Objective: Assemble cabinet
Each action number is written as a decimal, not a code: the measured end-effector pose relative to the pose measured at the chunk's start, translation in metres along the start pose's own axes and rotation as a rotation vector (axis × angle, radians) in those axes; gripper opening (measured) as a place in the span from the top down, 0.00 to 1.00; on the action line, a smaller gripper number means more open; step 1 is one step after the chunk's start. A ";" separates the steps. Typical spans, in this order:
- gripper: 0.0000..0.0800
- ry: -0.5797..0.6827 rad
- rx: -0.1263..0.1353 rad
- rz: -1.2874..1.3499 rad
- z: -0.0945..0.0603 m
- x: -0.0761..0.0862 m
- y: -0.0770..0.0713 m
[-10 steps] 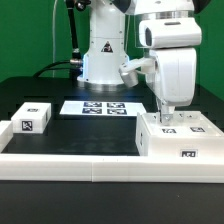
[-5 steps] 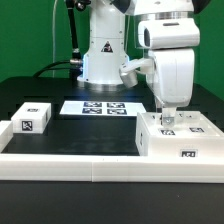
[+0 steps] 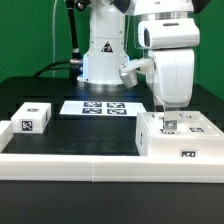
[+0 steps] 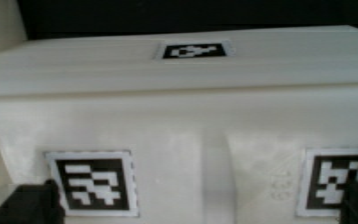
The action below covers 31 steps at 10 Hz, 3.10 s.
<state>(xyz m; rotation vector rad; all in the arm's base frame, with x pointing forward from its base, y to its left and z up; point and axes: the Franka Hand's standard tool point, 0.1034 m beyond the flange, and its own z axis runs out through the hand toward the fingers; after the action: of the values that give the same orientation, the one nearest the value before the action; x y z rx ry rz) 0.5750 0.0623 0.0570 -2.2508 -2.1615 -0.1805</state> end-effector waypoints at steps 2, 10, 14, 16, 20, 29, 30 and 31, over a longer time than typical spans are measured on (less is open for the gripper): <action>0.00 -0.008 -0.021 0.054 -0.013 0.000 -0.011; 0.00 -0.008 -0.077 0.315 -0.030 0.000 -0.083; 0.00 0.005 -0.074 0.520 -0.030 0.000 -0.083; 0.00 0.034 -0.073 0.816 -0.026 0.001 -0.089; 0.00 0.076 -0.053 1.297 -0.020 0.008 -0.098; 0.00 0.030 -0.069 1.526 0.020 0.035 -0.120; 0.00 0.022 -0.079 1.516 0.023 0.029 -0.120; 0.00 0.024 -0.084 1.507 0.024 0.023 -0.118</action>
Offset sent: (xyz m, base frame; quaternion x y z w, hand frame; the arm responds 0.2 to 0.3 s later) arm -0.0442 -0.0089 0.0313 -0.0668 -0.0311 0.0902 0.9932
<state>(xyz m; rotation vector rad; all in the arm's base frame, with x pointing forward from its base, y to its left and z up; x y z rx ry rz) 0.4595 0.0926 0.0275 -3.0833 -0.0269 -0.2197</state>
